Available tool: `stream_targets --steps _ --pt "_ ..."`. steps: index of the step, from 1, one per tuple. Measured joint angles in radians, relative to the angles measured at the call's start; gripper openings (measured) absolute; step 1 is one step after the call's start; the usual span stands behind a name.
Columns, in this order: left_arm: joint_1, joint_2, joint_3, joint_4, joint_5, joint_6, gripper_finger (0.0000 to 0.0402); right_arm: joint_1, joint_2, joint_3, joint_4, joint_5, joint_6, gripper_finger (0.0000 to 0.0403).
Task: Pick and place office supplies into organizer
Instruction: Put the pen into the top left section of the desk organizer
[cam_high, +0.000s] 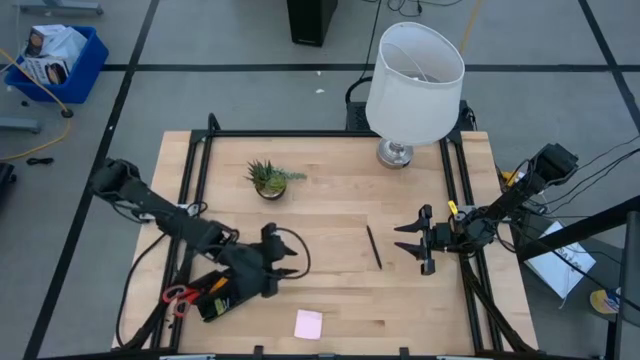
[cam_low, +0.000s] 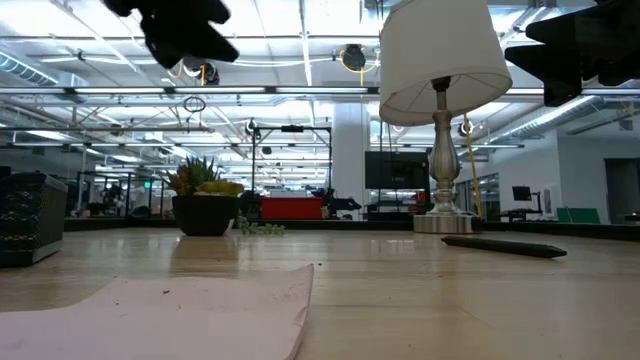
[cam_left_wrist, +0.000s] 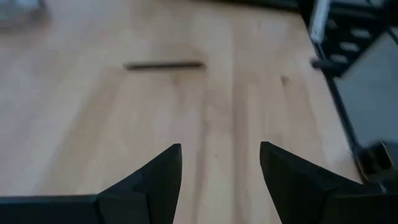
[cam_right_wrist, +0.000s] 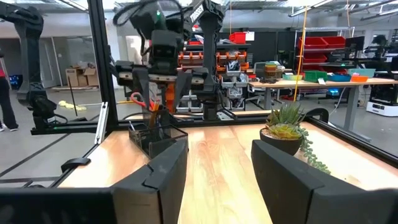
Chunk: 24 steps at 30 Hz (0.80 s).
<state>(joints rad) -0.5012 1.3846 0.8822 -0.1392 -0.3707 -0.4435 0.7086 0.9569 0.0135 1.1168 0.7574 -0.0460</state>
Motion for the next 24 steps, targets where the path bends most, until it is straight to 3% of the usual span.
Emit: stream_targets --steps 5,10,15,24 --pt "-0.020 -0.121 0.000 0.023 -0.058 0.088 0.0218 0.000 0.000 0.000 0.002 0.000 0.000 0.0172" --pt "-0.017 -0.314 0.001 0.109 0.029 0.177 0.0218 0.000 0.000 0.000 0.000 0.000 0.000 0.0174" --pt "-0.074 -0.466 0.000 0.041 0.086 0.228 0.0218 0.000 0.000 0.000 0.000 0.000 0.000 0.0175" --pt "-0.196 -0.521 -0.006 0.087 0.048 0.374 0.0218 0.000 0.000 0.000 0.000 0.000 0.000 0.0175"
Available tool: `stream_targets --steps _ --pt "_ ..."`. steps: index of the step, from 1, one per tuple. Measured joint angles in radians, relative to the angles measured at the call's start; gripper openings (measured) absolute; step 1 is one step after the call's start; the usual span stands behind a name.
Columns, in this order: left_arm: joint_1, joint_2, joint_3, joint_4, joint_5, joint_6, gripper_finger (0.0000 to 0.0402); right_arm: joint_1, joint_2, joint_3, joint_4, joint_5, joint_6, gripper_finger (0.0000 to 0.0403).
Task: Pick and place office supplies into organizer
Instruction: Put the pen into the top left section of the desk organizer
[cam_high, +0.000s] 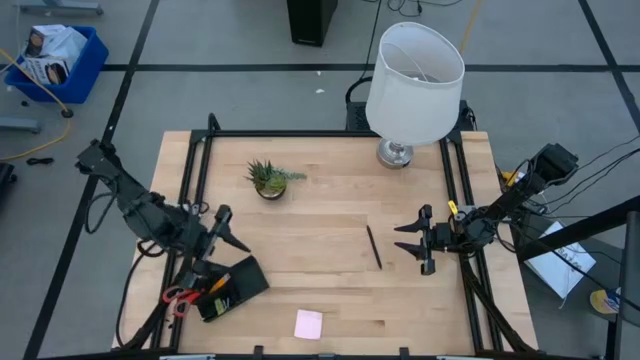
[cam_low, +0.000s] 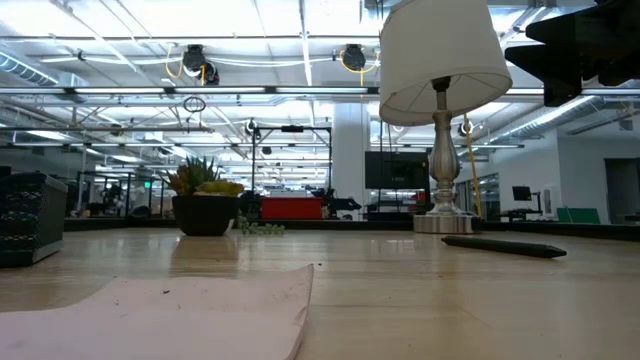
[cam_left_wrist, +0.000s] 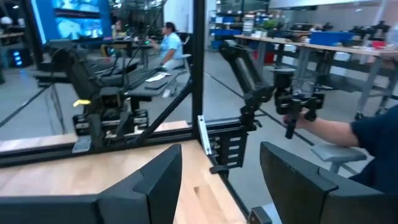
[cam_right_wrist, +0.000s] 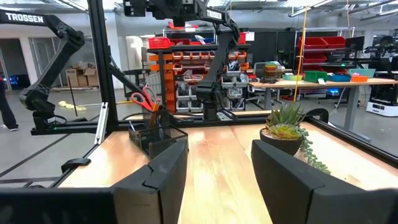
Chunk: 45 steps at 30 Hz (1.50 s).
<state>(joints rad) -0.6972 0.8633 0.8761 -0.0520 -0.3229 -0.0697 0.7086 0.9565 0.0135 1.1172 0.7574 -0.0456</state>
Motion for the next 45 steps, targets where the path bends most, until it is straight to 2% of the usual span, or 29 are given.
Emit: stream_targets --steps 4,8,14,17,19,22,24,26,28,30,34,38,41,45 --pt "-0.014 0.000 0.000 0.002 0.000 0.014 0.0218 -0.003 0.001 0.000 0.044 0.002 0.024 0.0174" --pt "-0.013 -0.021 0.000 0.032 0.002 0.054 0.0218 -0.018 0.000 0.000 0.128 0.001 0.271 0.0166" --pt "-0.014 -0.111 0.000 -0.048 0.024 0.092 0.0218 -0.029 0.000 0.000 0.198 0.075 0.289 0.0168" --pt "-0.014 -0.141 0.000 -0.131 0.133 0.101 0.0218 -0.039 0.000 0.000 0.253 0.077 0.242 0.0168" --pt "-0.014 -0.147 -0.003 -0.191 0.289 0.167 0.0218 -0.047 0.000 0.000 0.240 0.050 0.247 0.0167" --pt "-0.015 -0.146 -0.041 -0.204 0.528 0.296 0.0218 -0.064 0.004 0.000 0.202 0.066 0.290 0.0165" --pt "-0.015 -0.150 -0.059 -0.184 0.538 0.303 0.0218 -0.072 0.005 0.000 0.184 0.080 0.352 0.0165" --pt "-0.014 -0.172 -0.088 -0.162 0.405 0.247 0.0218 -0.080 0.008 0.007 0.157 0.079 0.415 0.0165" --pt "-0.014 -0.199 -0.156 -0.139 0.252 0.147 0.0218 -0.080 0.013 0.041 0.055 0.080 0.477 0.0165" --pt "-0.013 -0.223 -0.255 -0.045 0.178 0.111 0.0218 -0.082 0.027 0.094 -0.136 0.103 0.545 0.0164" --pt "-0.008 -0.304 -0.444 0.200 0.184 0.139 0.0218 -0.098 0.070 0.279 -0.435 0.105 0.650 0.0164" --pt "-0.004 -0.396 -0.529 0.268 0.182 0.135 0.0218 -0.105 0.132 0.476 -0.656 0.102 0.699 0.0164" --pt "-0.016 -0.437 -0.609 0.268 0.257 0.111 0.0218 -0.123 0.193 0.623 -0.897 0.095 0.774 0.0164" --pt "-0.035 -0.477 -0.748 0.438 0.341 0.110 0.0218 -0.188 0.271 0.774 -1.182 0.024 0.928 0.0153"
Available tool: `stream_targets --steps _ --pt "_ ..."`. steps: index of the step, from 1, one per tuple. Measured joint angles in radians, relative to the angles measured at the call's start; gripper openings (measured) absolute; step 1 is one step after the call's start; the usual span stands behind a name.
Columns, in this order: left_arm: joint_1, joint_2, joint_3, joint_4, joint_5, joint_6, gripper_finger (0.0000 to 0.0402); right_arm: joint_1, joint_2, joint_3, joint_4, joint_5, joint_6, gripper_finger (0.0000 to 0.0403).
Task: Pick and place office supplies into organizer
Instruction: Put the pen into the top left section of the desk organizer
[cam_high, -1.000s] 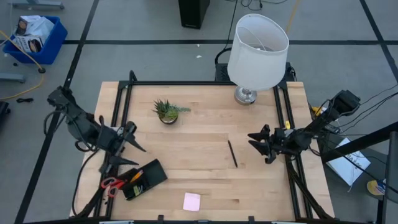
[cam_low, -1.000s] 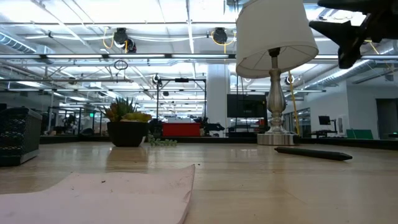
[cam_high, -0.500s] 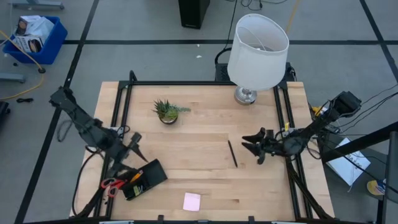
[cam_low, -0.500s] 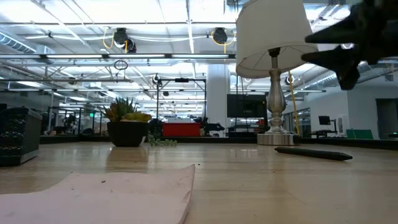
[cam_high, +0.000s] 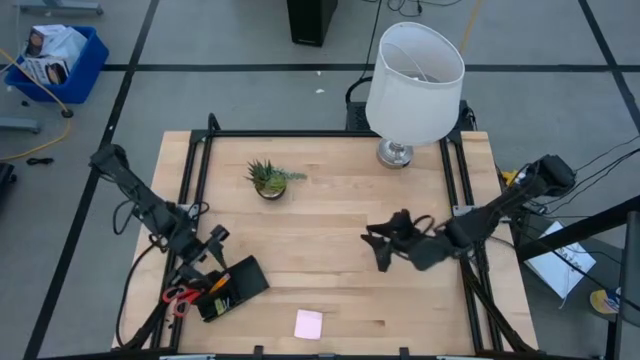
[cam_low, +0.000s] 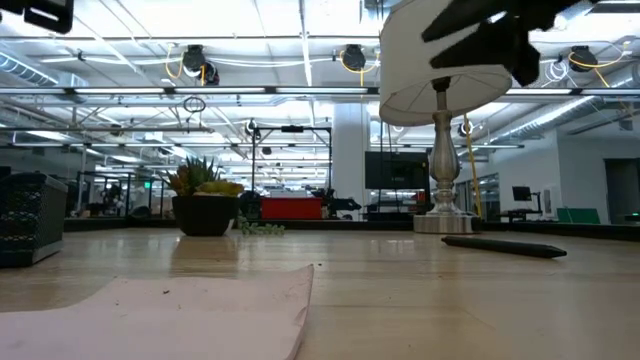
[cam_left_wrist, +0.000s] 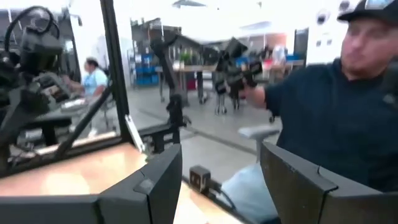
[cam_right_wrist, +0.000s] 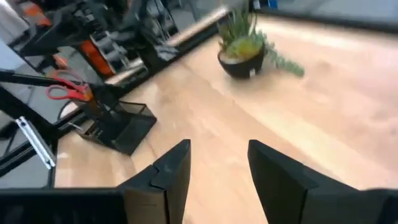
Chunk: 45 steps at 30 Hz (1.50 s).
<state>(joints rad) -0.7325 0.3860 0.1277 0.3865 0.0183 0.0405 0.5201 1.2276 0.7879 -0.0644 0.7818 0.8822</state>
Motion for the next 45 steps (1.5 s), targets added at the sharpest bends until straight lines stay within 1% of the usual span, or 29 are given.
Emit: stream_targets --steps 1,3,5,7,12,15,17,20,28,35,39,45 --pt "-0.003 -0.006 -0.026 0.045 0.000 -0.001 0.0218 -0.025 0.015 0.031 -0.063 -0.044 0.040 0.0148" --pt "-0.003 -0.013 -0.062 0.100 -0.001 -0.023 0.0218 -0.080 0.043 0.073 -0.179 -0.170 0.097 0.0139" --pt "-0.003 -0.016 -0.074 0.135 -0.001 -0.059 0.0218 -0.135 0.071 0.100 -0.222 -0.292 0.143 0.0135" --pt "-0.003 -0.014 -0.076 0.132 0.010 -0.086 0.0218 -0.190 0.087 0.116 -0.300 -0.383 0.192 0.0133" --pt "-0.024 -0.014 -0.078 0.072 0.028 -0.101 0.0218 -0.306 0.140 0.139 -0.551 -0.485 0.283 0.0132" --pt "-0.034 -0.013 -0.078 0.068 0.027 -0.101 0.0218 -0.359 0.166 0.143 -0.610 -0.555 0.293 0.0132" --pt "-0.039 -0.014 -0.078 0.071 0.026 -0.093 0.0218 -0.388 0.184 0.143 -0.602 -0.598 0.276 0.0132" --pt "-0.046 -0.014 -0.078 0.081 0.026 -0.073 0.0218 -0.410 0.210 0.144 -0.546 -0.630 0.235 0.0132" --pt "-0.048 -0.014 -0.078 0.086 0.025 -0.065 0.0218 -0.429 0.353 0.144 -0.538 -0.683 0.211 0.0132" --pt "-0.048 -0.014 -0.078 0.086 0.025 -0.065 0.0218 -0.414 0.454 0.197 -0.561 -0.682 0.177 0.0132" --pt "-0.048 -0.014 -0.078 0.085 0.025 -0.068 0.0218 -0.414 0.486 0.240 -0.560 -0.681 0.152 0.0132" --pt "-0.048 -0.014 -0.078 0.080 0.025 -0.076 0.0218 -0.414 0.527 0.255 -0.582 -0.679 0.150 0.0132"
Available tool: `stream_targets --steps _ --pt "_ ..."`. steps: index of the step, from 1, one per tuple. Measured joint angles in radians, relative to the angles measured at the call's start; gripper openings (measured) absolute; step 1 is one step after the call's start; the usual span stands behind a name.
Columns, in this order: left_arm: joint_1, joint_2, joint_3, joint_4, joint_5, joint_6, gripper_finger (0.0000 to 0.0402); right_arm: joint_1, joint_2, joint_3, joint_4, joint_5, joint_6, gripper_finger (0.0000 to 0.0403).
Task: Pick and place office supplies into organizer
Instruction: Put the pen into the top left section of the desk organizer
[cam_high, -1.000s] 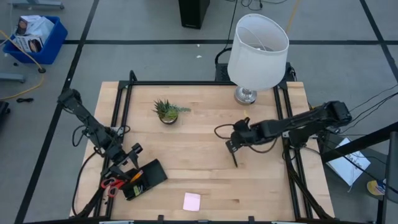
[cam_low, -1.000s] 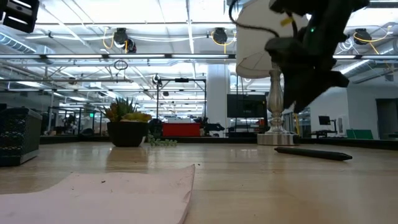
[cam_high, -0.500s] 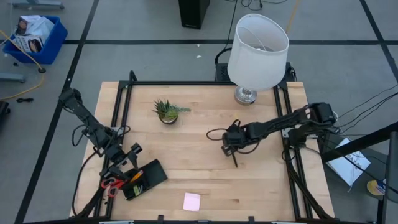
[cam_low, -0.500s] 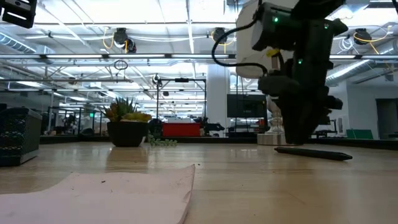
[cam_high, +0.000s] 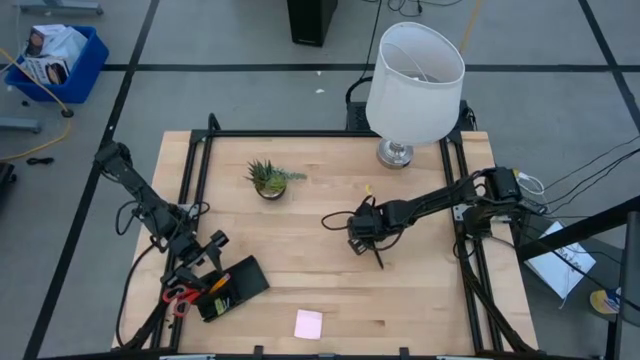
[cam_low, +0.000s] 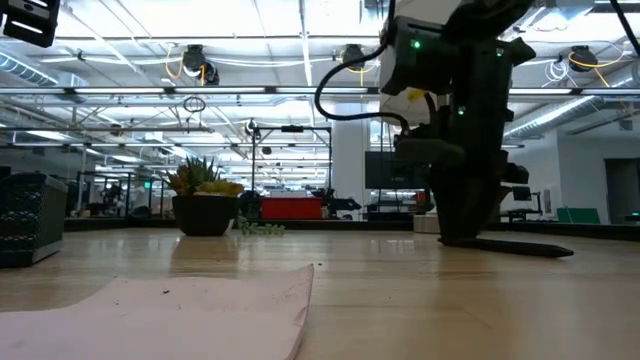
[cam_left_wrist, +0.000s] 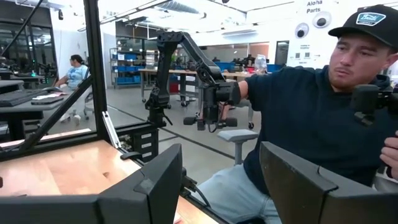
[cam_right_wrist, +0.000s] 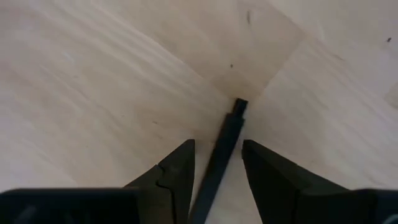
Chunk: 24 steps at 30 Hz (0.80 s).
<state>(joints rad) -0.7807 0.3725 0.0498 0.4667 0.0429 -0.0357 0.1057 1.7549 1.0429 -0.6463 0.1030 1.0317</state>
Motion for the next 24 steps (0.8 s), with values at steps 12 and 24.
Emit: stream_targets --steps 12,24 --pt "0.000 0.000 0.000 -0.001 0.000 0.000 0.0218 0.000 0.008 0.001 -0.024 0.001 -0.022 0.0115" --pt "0.000 0.000 0.000 -0.002 0.000 0.000 0.0218 0.001 0.008 -0.001 0.002 0.007 -0.075 0.0020"
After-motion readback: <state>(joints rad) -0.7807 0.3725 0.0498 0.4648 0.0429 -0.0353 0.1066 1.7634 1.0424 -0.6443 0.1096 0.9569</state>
